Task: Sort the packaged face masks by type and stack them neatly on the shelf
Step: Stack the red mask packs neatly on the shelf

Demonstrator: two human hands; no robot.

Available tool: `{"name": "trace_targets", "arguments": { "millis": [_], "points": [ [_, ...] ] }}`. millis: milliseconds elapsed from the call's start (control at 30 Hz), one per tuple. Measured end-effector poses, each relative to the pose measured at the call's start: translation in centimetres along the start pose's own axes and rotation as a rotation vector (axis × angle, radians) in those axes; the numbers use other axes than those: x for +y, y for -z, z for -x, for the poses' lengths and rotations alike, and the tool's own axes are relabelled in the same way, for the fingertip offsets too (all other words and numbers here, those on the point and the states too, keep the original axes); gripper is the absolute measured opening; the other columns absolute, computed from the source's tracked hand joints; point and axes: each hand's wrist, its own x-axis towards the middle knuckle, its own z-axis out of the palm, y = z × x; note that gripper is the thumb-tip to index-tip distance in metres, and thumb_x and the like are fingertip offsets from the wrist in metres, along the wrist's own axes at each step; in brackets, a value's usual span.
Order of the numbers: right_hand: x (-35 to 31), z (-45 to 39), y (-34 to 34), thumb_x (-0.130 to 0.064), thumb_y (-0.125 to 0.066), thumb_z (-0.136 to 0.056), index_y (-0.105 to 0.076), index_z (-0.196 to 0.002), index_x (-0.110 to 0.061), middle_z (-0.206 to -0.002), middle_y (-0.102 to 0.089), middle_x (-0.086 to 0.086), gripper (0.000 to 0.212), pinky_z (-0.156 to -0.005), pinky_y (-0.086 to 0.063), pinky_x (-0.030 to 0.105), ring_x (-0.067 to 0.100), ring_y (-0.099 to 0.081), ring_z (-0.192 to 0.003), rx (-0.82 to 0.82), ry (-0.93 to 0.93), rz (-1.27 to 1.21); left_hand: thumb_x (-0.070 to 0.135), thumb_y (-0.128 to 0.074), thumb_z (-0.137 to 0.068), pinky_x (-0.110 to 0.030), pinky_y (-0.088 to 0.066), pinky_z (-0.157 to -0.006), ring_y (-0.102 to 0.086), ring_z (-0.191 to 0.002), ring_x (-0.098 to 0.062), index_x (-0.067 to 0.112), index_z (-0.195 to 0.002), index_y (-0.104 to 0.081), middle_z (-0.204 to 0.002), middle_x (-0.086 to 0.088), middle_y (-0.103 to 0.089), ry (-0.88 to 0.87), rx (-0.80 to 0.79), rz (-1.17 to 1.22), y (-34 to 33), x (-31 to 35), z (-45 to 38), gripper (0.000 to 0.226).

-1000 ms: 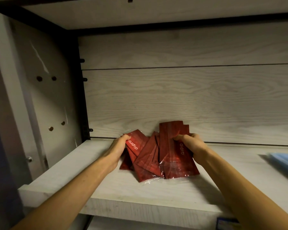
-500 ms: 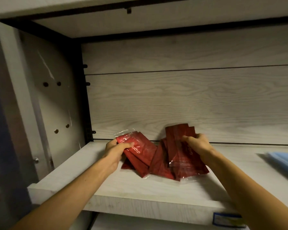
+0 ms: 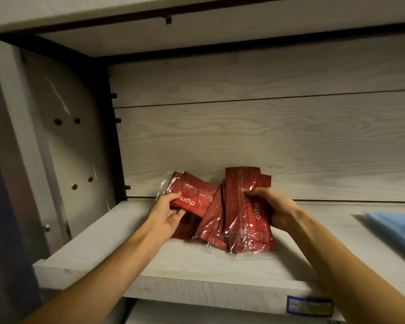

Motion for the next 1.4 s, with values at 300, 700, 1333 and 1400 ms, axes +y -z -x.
{"name": "trace_targets", "arguments": {
  "millis": [300, 700, 1333, 1400],
  "points": [
    [0.0, 0.9, 0.1, -0.007, -0.063, -0.092, -0.069, -0.095, -0.002, -0.077, -0.073, 0.013, 0.008, -0.062, -0.063, 0.036, 0.023, -0.071, -0.061, -0.095, -0.03, -0.07, -0.005, -0.071, -0.075, -0.043, -0.047, -0.108, -0.068, -0.112, -0.032, -0.004, -0.119, -0.059, -0.12, -0.027, -0.068, 0.023, -0.116, 0.026, -0.8, -0.5, 0.8, 0.046],
    [-0.5, 0.7, 0.5, -0.019, -0.072, -0.084, -0.058, -0.126, -0.004, -0.097, -0.073, 0.017, 0.047, -0.063, -0.058, 0.035, 0.025, -0.071, -0.071, 0.11, 0.172, 0.037, 0.076, -0.064, -0.074, -0.041, -0.054, -0.085, -0.065, -0.083, -0.03, 0.002, -0.1, -0.076, -0.096, -0.018, -0.069, 0.221, -0.475, -0.649, 1.4, 3.7, 0.0, 0.079],
    [-1.0, 1.9, 0.1, -0.012, -0.059, -0.096, -0.065, -0.097, -0.008, -0.079, -0.07, 0.009, 0.007, -0.063, -0.061, 0.033, 0.019, -0.068, -0.063, 0.021, 0.107, -0.1, 0.038, -0.052, -0.103, -0.048, -0.055, -0.098, -0.072, -0.102, -0.023, 0.009, -0.133, -0.061, -0.117, -0.011, -0.074, -0.003, -0.521, -0.791, -1.7, -2.4, 0.5, 0.042],
    [-0.9, 1.8, 0.1, -0.013, -0.06, -0.095, -0.066, -0.095, -0.008, -0.076, -0.07, 0.008, 0.007, -0.065, -0.06, 0.034, 0.02, -0.068, -0.063, 0.035, 0.091, -0.054, 0.063, -0.049, -0.096, -0.052, -0.039, -0.115, -0.061, -0.126, -0.019, 0.022, -0.142, -0.056, -0.135, -0.002, -0.066, 0.023, -0.555, -0.886, -1.5, -2.9, 0.2, 0.062]
  ]
}}
